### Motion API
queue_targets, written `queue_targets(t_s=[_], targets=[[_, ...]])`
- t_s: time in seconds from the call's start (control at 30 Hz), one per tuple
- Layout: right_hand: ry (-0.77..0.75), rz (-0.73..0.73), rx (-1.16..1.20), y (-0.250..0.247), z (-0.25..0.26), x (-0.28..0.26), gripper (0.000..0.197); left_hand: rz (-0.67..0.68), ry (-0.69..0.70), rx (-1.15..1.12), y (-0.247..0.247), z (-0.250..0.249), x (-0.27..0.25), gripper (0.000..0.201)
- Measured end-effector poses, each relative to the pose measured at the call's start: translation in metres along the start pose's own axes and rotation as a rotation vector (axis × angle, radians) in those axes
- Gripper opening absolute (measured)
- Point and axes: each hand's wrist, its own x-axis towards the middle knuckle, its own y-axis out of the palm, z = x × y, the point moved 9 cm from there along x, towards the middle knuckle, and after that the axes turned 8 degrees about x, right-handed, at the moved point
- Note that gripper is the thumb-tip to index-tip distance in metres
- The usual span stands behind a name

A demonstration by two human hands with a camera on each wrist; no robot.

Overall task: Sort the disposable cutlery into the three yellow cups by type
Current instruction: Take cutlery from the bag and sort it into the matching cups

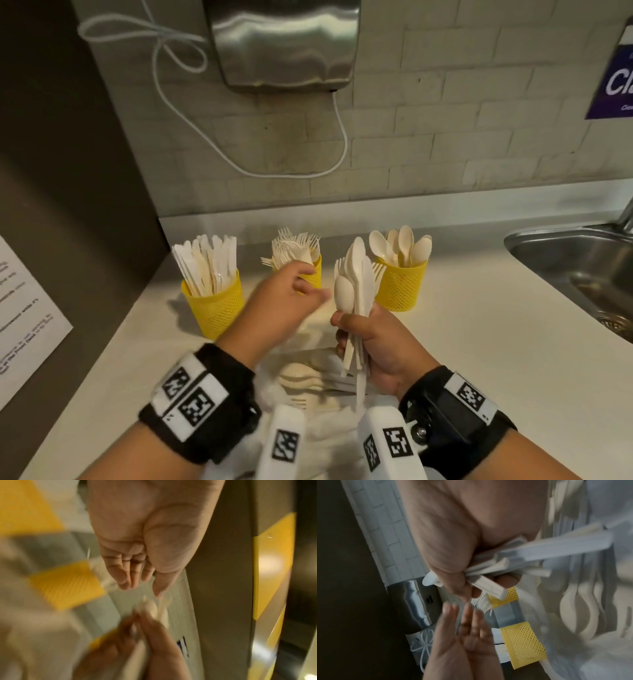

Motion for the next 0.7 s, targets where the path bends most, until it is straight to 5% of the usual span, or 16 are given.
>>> queue_targets(t_s=[0.1, 0.27, 0.4, 0.6, 0.7], targets=[[-0.007, 0.084, -0.029, 0.008, 0.004, -0.004, 0.038, 0.078, -0.016, -0.109, 0.039, -0.005, 0.004, 0.045], [0.122, 0.119, 0.099, -0.007, -0.003, -0.01, 0.046, 0.155, -0.025, -0.23, 0.05, -0.006, 0.005, 0.035], [0.189, 0.077, 0.158, -0.018, -0.004, -0.012, 0.032, 0.045, -0.014, -0.284, 0.032, -0.009, 0.014, 0.04], [0.181, 0.1, -0.131, -0.021, -0.008, -0.011, 0.053, 0.017, 0.001, -0.392, 0.035, -0.024, 0.021, 0.04], [0.118, 0.065, -0.261, -0.023, 0.0, -0.009, 0.047, 0.001, 0.037, -0.355, 0.038, -0.025, 0.021, 0.031]])
